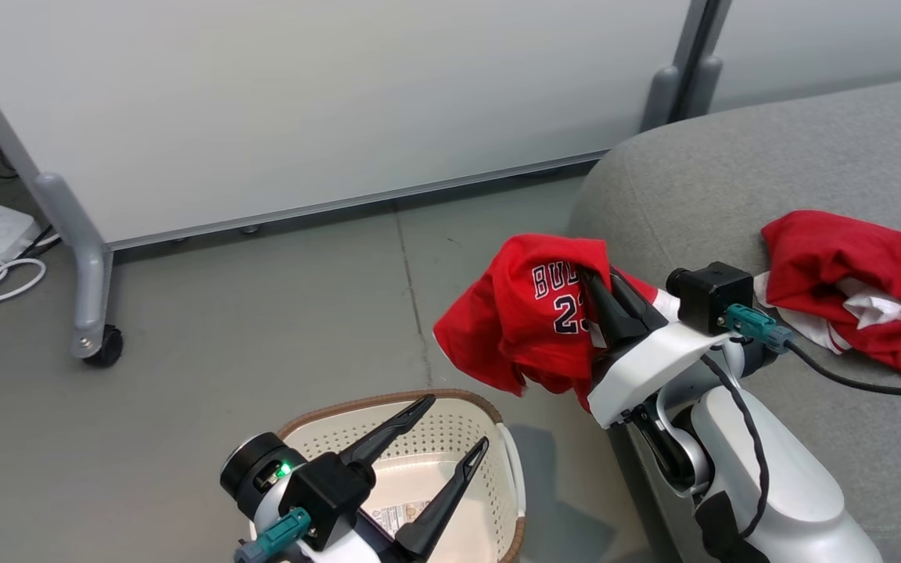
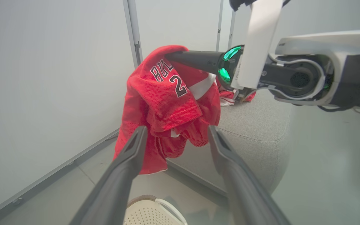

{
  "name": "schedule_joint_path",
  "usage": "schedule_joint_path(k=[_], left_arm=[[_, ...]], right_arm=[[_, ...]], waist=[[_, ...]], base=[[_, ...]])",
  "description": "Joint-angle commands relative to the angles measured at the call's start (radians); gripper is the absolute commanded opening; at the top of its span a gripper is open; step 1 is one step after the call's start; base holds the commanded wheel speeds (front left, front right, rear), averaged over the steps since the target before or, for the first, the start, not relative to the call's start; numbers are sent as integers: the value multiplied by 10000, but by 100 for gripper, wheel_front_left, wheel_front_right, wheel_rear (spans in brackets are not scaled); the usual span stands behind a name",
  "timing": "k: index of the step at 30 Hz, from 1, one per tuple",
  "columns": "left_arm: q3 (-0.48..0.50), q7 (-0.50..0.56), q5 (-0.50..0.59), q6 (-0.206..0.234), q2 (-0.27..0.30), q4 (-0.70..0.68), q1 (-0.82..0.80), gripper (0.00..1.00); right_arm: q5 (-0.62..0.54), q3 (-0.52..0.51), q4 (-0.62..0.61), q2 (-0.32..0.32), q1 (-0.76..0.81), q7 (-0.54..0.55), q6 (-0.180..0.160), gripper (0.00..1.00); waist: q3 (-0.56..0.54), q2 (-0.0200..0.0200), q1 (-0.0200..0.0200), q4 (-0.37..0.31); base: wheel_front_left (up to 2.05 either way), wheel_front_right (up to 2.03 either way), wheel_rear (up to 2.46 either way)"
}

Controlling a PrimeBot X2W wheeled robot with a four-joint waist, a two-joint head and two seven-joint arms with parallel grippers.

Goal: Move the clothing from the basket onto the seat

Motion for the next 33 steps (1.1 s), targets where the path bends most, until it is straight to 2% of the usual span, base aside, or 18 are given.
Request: schedule_joint_path(k=[1,13,19,26,33], left_arm=[[69,34,47,56,75,-84,-52,100],[42,328,41,41,433,-630,-148,100],[-13,495,47,-4,562,-817,-274,100],[-41,638,22,-143,597,-904,-553,100],[28,659,91,-225,708,-1017,-898,100]], right_arm=[[-52,-50,-120,-55,67,32,15,0],[-189,-467,-1049,-48,374,176,17,0],[-376,-823,-1525,-42,610,273,17,0],[-549,-1611,-2174,-41,698,251,17,0],[-522,-2748,-2496,-46,-558,88,17,0]], waist=[[173,0,0,-399],[623,0,0,-2823],[859,0,0,-3707],[1163,0,0,-3930],[1461,0,0,-3932]], base=[[0,0,0],[0,0,0],[0,0,0],[0,0,0],[0,0,0]])
